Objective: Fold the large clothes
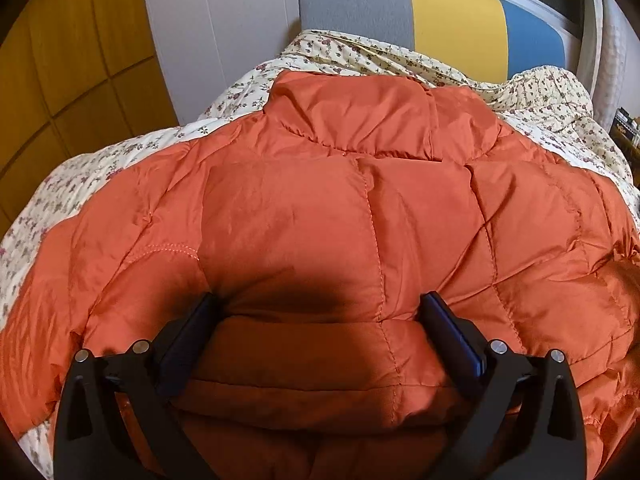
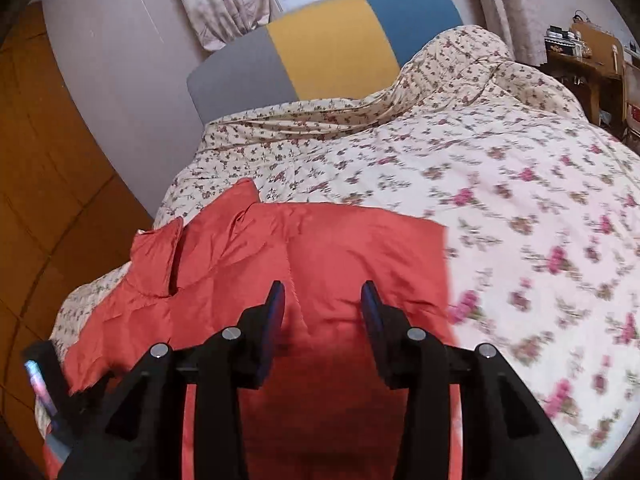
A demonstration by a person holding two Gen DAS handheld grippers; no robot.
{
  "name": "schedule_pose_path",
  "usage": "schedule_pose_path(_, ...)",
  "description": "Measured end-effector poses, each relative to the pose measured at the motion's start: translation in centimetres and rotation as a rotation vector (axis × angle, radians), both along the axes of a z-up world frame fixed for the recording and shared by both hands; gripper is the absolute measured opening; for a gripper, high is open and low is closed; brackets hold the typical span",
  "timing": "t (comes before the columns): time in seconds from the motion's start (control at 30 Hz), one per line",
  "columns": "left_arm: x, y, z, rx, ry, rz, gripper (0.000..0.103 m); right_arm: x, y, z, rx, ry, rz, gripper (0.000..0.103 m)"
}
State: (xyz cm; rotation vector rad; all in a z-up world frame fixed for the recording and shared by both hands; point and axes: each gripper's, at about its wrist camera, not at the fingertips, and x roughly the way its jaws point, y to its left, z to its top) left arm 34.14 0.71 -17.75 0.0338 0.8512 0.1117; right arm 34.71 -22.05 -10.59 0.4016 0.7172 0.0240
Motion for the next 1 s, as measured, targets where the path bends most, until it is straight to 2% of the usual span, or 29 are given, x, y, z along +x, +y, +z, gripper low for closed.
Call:
schedule_pose_path(0.1, 0.0, 0.1, 0.0, -0.007, -0.003, -0.002, 0.100, 2.4, 0.1, -1.8, -0.073, 0.011, -0.020, 0.038)
schedule_pose_path(0.23, 0.1, 0.3, -0.2, -0.027, -0.005, -0.010, 0.100, 5.1, -0.1, -4.6, -0.166, 0.058, 0.033, 0.038)
schedule_pose_path(0.43, 0.3, 0.4, -0.4, -0.030, -0.005, -0.012, 0.100, 5.6, -0.3, -5.4, -0.156, 0.070, 0.036, 0.038)
schedule_pose_path(0.5, 0.3, 0.3, -0.4, -0.026, -0.004, -0.010, 0.100, 4.6, 0.2, -4.3, -0.192, 0.080, 0.006, 0.040)
schedule_pose_path(0.57, 0.3, 0.3, -0.5, -0.025, -0.004, -0.010, 0.100, 2.2, 0.5, -2.7, -0.127, 0.042, -0.012, 0.047)
schedule_pose_path(0.6, 0.3, 0.4, -0.5, -0.025, -0.004, -0.010, 0.100, 0.8, 0.9, -2.0, -0.092, 0.021, -0.011, 0.047)
schedule_pose_path(0.67, 0.3, 0.4, -0.5, -0.027, -0.004, -0.010, 0.100, -1.3, 2.1, -1.5, -0.126, 0.020, -0.012, 0.047)
schedule_pose_path(0.8, 0.3, 0.4, -0.5, -0.039, -0.007, -0.012, 0.100, -3.1, 2.3, -2.7, -0.235, 0.066, -0.019, 0.045)
schedule_pose_path(0.9, 0.4, 0.5, -0.6, -0.039, -0.005, -0.014, 0.100, -2.7, 0.1, -4.3, -0.144, 0.103, -0.031, 0.045)
schedule_pose_path(0.93, 0.4, 0.5, -0.6, -0.039, -0.005, -0.014, 0.100, -2.5, 0.0, -4.7, -0.136, 0.111, -0.028, 0.045)
schedule_pose_path(1.0, 0.4, 0.5, -0.5, -0.039, -0.004, -0.014, 0.100, -2.4, 0.7, -4.8, -0.183, 0.114, -0.026, 0.047)
